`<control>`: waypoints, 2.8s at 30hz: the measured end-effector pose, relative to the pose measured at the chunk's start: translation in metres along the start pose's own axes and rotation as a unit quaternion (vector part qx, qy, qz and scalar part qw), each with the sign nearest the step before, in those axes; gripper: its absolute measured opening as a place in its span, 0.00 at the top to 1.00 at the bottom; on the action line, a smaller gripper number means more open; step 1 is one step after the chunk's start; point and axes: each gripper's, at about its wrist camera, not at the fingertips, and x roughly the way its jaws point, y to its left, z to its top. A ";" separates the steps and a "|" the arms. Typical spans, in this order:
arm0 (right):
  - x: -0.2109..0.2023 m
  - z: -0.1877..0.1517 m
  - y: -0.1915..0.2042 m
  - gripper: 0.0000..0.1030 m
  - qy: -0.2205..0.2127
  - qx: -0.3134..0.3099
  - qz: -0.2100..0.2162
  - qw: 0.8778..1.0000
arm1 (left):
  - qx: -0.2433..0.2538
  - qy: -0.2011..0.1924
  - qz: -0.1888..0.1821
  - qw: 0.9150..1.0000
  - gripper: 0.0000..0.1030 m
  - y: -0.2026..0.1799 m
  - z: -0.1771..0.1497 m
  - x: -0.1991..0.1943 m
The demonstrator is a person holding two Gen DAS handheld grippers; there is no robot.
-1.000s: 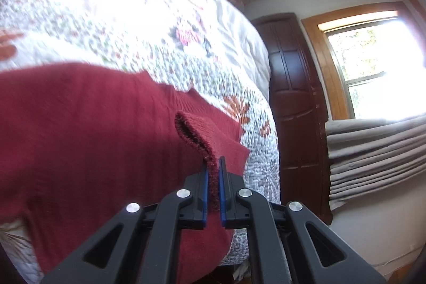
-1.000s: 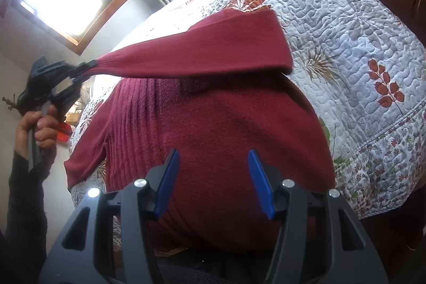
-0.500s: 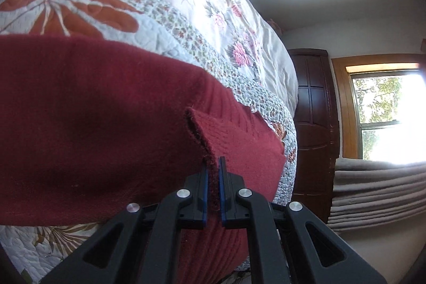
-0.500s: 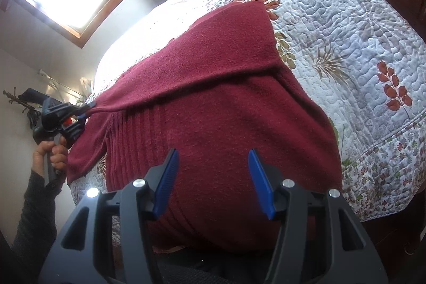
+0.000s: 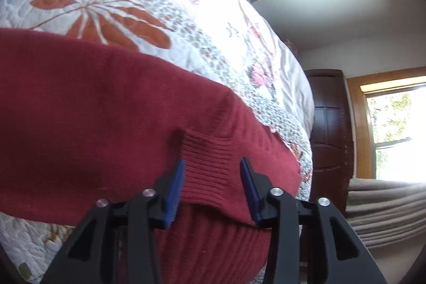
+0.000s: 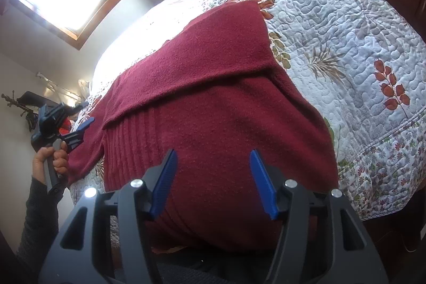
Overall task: Fold small clothes
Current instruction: 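Grasp the other sleeve cuff with the left gripper and lift it, then fold the held sleeve across the sweater body toward the right tool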
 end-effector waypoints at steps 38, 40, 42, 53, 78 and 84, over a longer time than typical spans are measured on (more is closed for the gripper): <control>0.019 0.008 0.068 0.35 0.033 -0.080 0.021 0.996 | -0.328 -0.334 0.117 0.876 0.86 0.313 -0.042 -0.270; 0.018 0.007 0.059 0.35 0.033 -0.064 0.018 0.997 | -0.314 -0.332 0.128 0.880 0.91 0.310 -0.039 -0.273; 0.017 0.007 0.053 0.35 0.035 -0.053 0.017 0.998 | -0.300 -0.340 0.133 0.881 0.92 0.302 -0.038 -0.278; 0.015 0.006 0.047 0.35 0.036 -0.054 0.030 0.997 | -0.102 -0.416 0.059 0.902 0.93 0.129 -0.035 -0.334; -0.024 0.005 -0.032 0.34 -0.013 0.030 0.019 0.999 | 0.278 -0.118 0.068 0.951 0.93 -0.160 -0.061 0.006; -0.024 0.011 -0.041 0.34 -0.012 0.034 0.015 0.999 | 0.290 -0.039 0.099 0.951 0.93 -0.145 -0.087 0.088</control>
